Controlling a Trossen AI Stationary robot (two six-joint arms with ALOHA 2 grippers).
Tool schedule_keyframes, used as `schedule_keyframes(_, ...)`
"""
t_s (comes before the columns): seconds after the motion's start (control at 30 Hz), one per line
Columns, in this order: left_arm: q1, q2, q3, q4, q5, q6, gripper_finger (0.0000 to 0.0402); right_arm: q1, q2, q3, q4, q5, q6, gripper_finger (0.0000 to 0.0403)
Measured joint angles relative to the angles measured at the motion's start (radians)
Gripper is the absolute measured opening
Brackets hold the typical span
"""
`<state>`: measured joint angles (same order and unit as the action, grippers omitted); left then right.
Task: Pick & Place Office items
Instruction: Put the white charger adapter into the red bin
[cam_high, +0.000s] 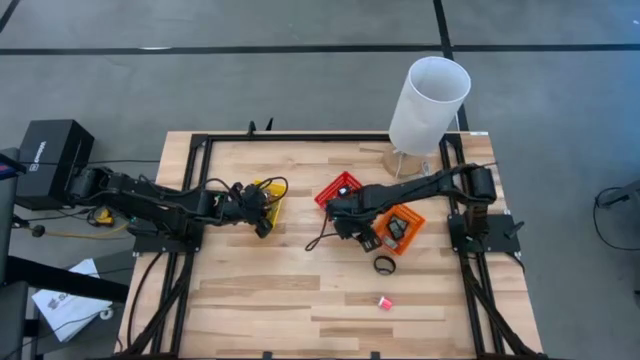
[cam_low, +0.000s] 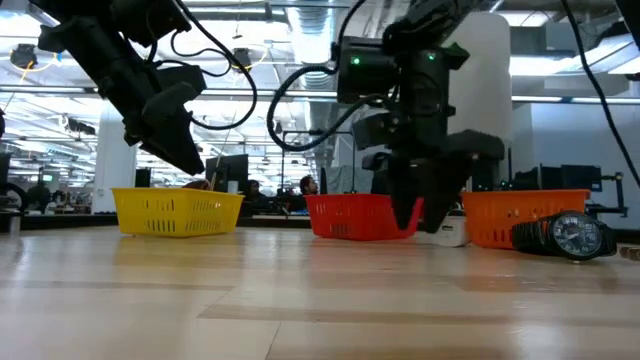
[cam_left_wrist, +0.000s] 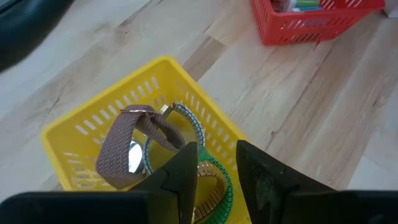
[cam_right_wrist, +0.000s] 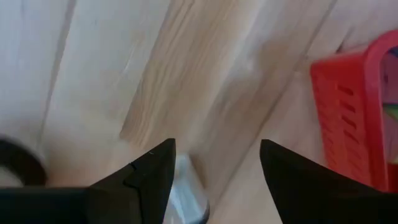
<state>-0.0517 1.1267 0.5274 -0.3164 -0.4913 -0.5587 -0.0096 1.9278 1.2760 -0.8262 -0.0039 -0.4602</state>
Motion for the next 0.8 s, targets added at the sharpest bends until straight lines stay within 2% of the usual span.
schedule_keyframes(0.27, 0.0, 0.0, 0.0, 0.011, 0.004, 0.001, 0.0104, 0.022, 0.001, 0.106, -0.208, 0.004, -0.032, 0.0225)
schedule_keyframes(0.4, 0.0, 0.0, 0.0, 0.012, 0.005, 0.002, 0.0104, 0.023, 0.002, 0.109, -0.285, 0.002, 0.006, 0.0225)
schedule_keyframes(0.6, 0.0, 0.0, 0.0, 0.013, 0.008, 0.002, 0.0104, 0.024, 0.009, 0.098, -0.298, -0.013, 0.065, 0.0225)
schedule_keyframes(0.8, -0.002, 0.0, 0.0, 0.012, 0.03, 0.002, 0.0104, 0.043, 0.011, 0.093, -0.463, -0.026, 0.128, 0.0225)
